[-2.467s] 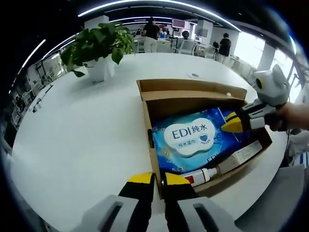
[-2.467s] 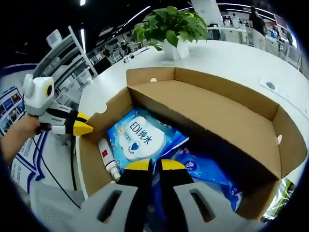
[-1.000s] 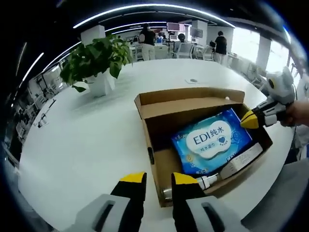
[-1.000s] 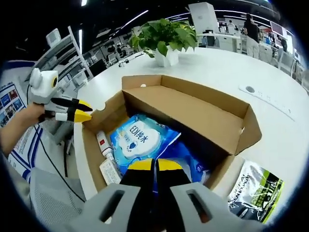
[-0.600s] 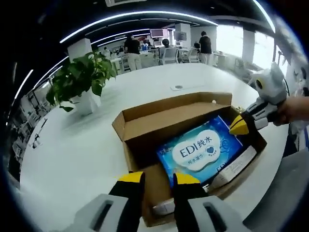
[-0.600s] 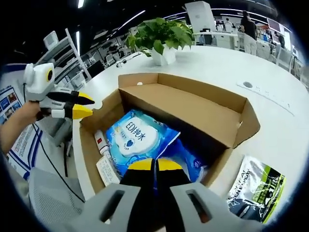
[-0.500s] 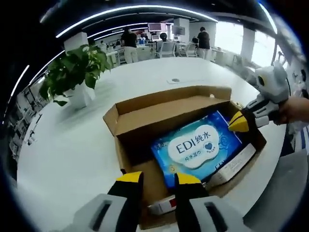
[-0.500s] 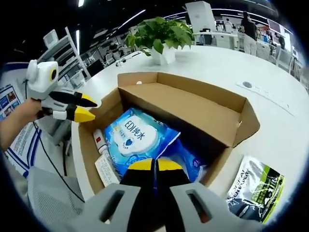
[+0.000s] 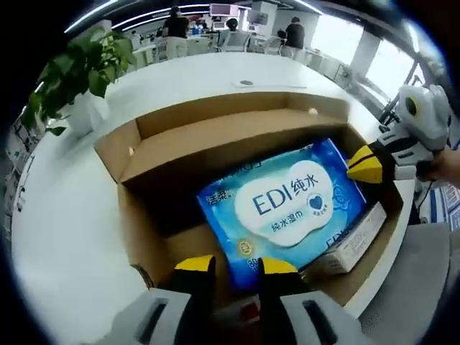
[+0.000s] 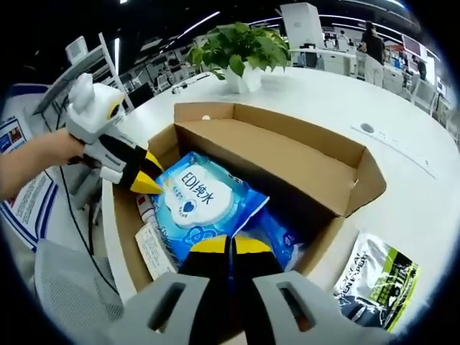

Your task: Operate the shoe box by opening the lid, removing the specified soft item, and placing it in the target area until the item is outside and the box remains undamaged.

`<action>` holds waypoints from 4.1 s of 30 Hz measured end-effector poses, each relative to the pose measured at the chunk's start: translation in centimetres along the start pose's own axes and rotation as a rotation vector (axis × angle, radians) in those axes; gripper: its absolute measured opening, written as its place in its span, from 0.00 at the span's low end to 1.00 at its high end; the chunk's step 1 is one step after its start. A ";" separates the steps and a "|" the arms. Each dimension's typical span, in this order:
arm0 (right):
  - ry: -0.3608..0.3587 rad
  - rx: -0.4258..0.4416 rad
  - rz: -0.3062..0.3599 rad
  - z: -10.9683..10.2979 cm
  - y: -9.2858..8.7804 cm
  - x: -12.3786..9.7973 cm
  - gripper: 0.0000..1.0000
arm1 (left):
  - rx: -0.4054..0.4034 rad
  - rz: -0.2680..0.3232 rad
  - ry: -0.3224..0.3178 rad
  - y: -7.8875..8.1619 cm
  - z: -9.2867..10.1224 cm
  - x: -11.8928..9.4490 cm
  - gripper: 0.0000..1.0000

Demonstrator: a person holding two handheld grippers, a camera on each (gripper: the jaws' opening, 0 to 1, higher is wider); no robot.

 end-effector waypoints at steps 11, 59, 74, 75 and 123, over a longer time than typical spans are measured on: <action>0.039 0.146 0.078 0.2 0.0 -0.2 0.01 | -0.081 0.033 -0.018 0.2 0.1 0.1 0.02; -0.036 0.130 0.181 -0.2 2.2 -6.6 0.00 | -0.101 0.235 -0.130 3.1 4.8 -5.8 0.00; -0.104 0.212 0.201 2.4 0.0 -11.8 0.00 | -0.135 0.295 -0.233 4.7 10.4 -5.8 0.00; -0.106 0.217 0.200 2.6 -0.2 -12.1 0.00 | -0.128 0.299 -0.235 4.8 10.8 -5.7 0.00; -0.249 0.346 0.172 11.0 -8.3 -20.3 0.00 | -0.038 0.245 -0.393 7.6 23.3 1.0 0.00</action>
Point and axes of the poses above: the point that each gripper's makers call its tool centre point, and the gripper's own axes: x roughly forward along the fingers, z roughly to its right, y roughly out of its top, the point moved 5 cm from there along -x, roughly backward along the fingers, and after that the axes turned 13 degrees about -x, right-handed, at the moved point
